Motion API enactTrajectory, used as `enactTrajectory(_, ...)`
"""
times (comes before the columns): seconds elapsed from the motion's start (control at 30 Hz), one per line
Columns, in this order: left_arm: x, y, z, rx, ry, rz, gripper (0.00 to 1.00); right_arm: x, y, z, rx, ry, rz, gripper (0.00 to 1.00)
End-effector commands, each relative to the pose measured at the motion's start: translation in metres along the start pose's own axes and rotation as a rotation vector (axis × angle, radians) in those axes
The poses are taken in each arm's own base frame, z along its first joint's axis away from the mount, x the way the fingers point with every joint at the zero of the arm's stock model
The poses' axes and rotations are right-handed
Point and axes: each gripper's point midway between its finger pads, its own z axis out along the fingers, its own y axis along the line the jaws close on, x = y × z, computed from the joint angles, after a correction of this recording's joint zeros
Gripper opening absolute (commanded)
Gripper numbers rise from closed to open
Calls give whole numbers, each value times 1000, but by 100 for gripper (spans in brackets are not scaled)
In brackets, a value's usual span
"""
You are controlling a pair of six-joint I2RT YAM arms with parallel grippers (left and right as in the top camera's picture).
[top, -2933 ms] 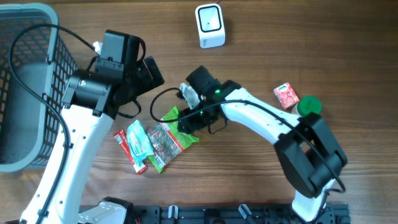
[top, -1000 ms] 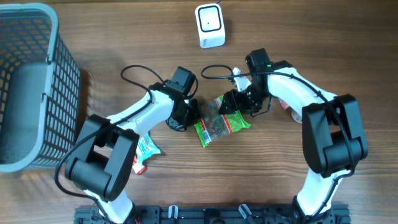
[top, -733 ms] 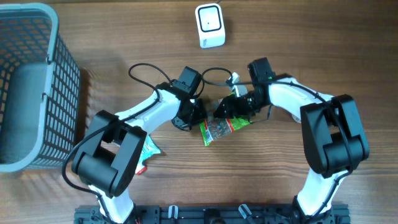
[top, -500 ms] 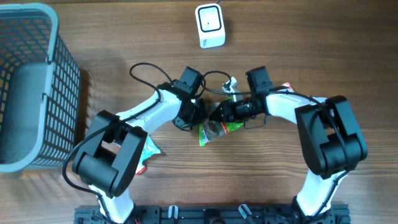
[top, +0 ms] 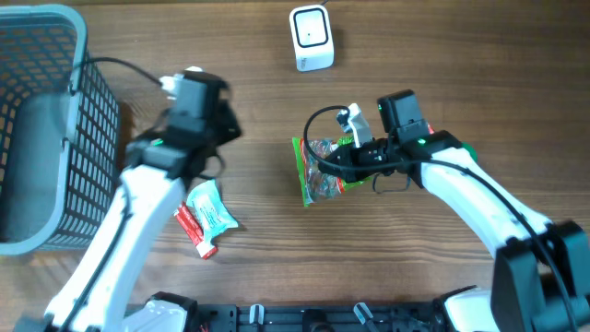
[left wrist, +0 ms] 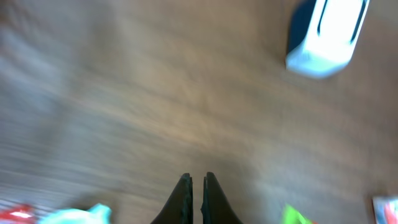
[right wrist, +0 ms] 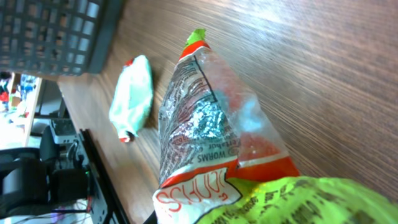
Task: Scan the item barcode
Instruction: 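Carry the snack bag up to the scanner with the right gripper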
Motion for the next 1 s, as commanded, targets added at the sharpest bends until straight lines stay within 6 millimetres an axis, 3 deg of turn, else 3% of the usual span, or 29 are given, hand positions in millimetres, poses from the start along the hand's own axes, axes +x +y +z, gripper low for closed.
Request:
enactTrajectory(0.0, -35, 35, -18, -22, -79, 140, 4, -18, 30, -31, 3, -70, -110, 4)
enactTrajectory(0.1, -44, 62, 1, -43, -44, 62, 4, -24, 44, -59, 91, -18, -196, 4)
enactTrajectory(0.2, -35, 62, 22, -30, 20, 130, 10, -26, 36, -77, 221, 23, -234, 4)
enactTrajectory(0.23, -34, 63, 31, -34, 31, 145, 24, -30, 37, -82, 243, 18, -237, 4)
enactTrajectory(0.27, -33, 64, 35, -41, 36, 150, 50, -34, 39, -85, 252, 9, -244, 4)
enactTrajectory(0.3, -32, 65, 38, -43, 44, 151, 100, -39, 41, -90, 268, -2, -251, 4)
enactTrajectory(0.37, -35, 75, 40, -99, 33, 149, 100, -52, 42, -103, 342, -23, -274, 4)
enactTrajectory(0.53, -30, 77, 39, -104, 51, 149, 100, -69, 61, -115, 402, 4, -337, 4)
enactTrajectory(0.7, -30, 77, 39, -104, 51, 149, 100, -111, 83, -148, 542, 75, -423, 4)
enactTrajectory(0.8, -30, 77, 39, -104, 51, 149, 100, -133, 66, -148, 688, 115, -518, 4)
enactTrajectory(0.87, -30, 77, 39, -104, 51, 149, 100, -144, 59, -135, 713, 131, -593, 4)
enactTrajectory(0.97, -30, 77, 39, -104, 51, 149, 100, -175, 33, -113, 868, 136, -675, 4)
